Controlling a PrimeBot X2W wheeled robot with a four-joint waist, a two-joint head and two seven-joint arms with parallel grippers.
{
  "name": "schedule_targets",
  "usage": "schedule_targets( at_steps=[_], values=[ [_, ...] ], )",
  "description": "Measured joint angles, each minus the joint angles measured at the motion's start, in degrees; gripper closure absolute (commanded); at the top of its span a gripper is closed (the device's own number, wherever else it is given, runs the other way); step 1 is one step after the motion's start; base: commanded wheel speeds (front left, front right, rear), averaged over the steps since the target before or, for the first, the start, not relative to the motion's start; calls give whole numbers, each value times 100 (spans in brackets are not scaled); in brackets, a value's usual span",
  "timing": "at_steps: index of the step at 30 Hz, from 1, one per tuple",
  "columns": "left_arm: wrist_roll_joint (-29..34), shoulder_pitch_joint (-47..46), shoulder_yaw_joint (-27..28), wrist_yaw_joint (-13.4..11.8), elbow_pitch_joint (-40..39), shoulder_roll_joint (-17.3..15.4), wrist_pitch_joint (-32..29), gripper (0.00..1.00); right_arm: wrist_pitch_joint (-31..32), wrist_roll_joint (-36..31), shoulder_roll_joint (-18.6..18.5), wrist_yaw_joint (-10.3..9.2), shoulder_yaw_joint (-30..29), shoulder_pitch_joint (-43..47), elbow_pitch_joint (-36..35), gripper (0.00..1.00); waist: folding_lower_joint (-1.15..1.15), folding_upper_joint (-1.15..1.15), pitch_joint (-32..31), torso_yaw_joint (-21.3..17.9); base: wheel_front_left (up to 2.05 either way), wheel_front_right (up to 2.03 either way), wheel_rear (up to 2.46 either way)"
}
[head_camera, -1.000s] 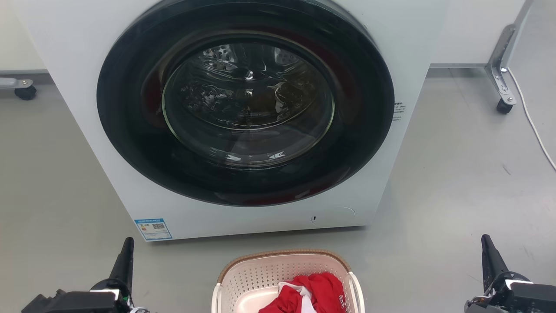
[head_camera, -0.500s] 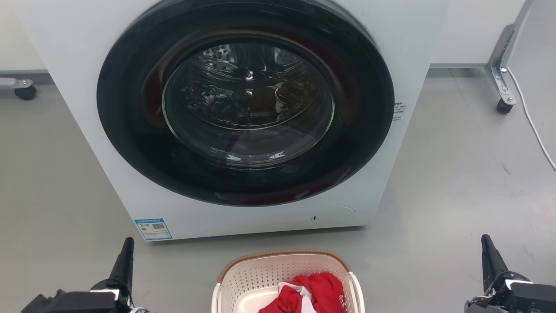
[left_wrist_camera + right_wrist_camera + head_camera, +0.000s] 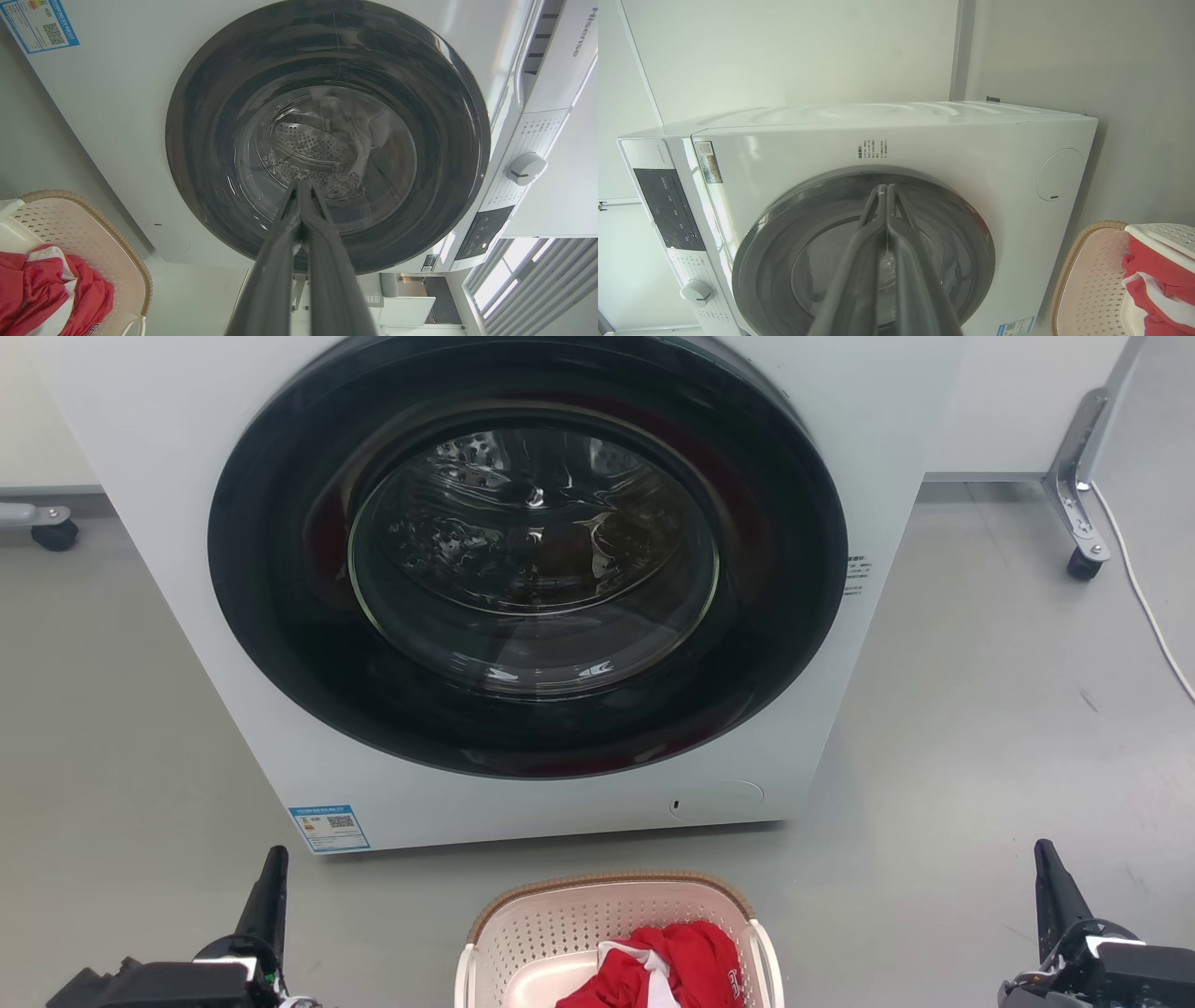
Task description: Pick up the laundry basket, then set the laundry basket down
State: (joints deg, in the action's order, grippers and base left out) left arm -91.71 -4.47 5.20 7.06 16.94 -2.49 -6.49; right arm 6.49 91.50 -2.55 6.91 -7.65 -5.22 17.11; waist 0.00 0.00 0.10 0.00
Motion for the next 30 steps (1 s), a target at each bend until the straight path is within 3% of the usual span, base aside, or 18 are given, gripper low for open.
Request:
schedule_targets(
  at_steps=[30],
  values=[
    [0,-1,0,1,1,0,0,100,0,0,0,0,0,0,0,100,0,0,0,0,0,0,0]
  ],
)
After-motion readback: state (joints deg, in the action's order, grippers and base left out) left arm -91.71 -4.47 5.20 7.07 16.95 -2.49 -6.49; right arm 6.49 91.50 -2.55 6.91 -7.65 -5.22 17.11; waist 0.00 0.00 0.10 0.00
